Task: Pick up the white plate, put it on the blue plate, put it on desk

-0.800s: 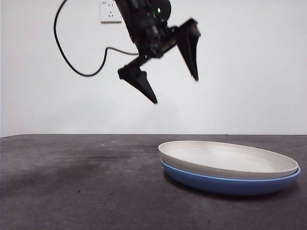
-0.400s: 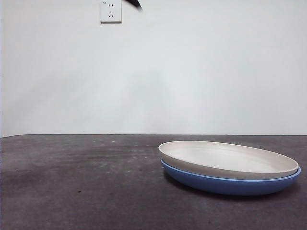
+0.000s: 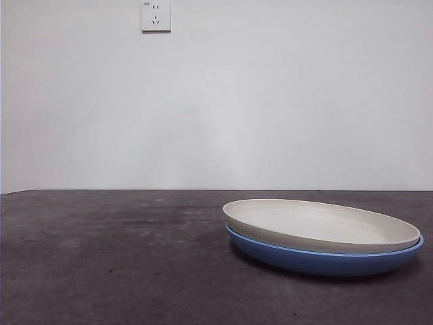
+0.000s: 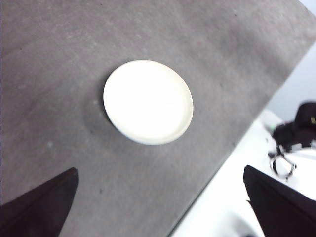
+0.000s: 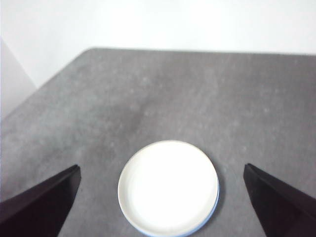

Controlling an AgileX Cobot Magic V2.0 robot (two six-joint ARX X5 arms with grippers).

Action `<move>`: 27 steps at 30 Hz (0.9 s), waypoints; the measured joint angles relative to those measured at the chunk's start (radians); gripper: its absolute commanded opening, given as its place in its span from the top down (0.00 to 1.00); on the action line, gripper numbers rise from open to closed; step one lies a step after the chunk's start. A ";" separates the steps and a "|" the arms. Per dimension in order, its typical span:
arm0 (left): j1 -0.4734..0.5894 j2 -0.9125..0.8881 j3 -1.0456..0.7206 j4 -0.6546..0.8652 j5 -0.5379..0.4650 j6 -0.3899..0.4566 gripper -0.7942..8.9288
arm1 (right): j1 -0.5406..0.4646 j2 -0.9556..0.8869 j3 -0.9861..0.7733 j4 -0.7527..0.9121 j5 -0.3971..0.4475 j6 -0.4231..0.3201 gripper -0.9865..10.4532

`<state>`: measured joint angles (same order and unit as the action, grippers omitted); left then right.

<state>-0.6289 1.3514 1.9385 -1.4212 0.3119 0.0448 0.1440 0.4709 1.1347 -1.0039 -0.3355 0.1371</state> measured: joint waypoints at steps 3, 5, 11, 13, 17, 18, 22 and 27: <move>0.000 -0.138 -0.124 0.000 0.000 0.039 0.34 | 0.000 0.000 0.000 0.013 0.000 0.003 0.38; 0.000 -0.219 -0.201 0.006 0.000 0.058 0.34 | 0.000 0.000 0.000 0.013 0.000 0.006 0.38; 0.000 -0.448 -0.433 0.092 0.000 0.069 0.34 | 0.000 0.023 0.000 0.003 -0.002 0.018 0.38; 0.000 -0.516 -0.497 0.143 0.000 0.057 0.34 | 0.000 0.048 0.000 -0.003 -0.009 0.023 0.38; 0.000 -0.644 -0.638 0.225 0.000 0.009 0.34 | 0.000 0.120 0.000 -0.012 -0.053 0.026 0.38; 0.000 -0.670 -0.676 0.255 0.000 -0.006 0.34 | 0.000 0.141 0.000 -0.016 -0.071 0.027 0.38; 0.000 -0.744 -0.813 0.336 0.000 -0.053 0.34 | 0.000 0.236 0.000 -0.043 -0.140 0.029 0.38; 0.000 -0.785 -0.933 0.381 0.000 -0.104 0.34 | 0.000 0.386 0.000 -0.096 -0.162 0.019 0.38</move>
<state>-0.6289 0.5663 1.0058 -1.0401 0.3119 -0.0593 0.1440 0.8570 1.1347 -1.1000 -0.4976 0.1558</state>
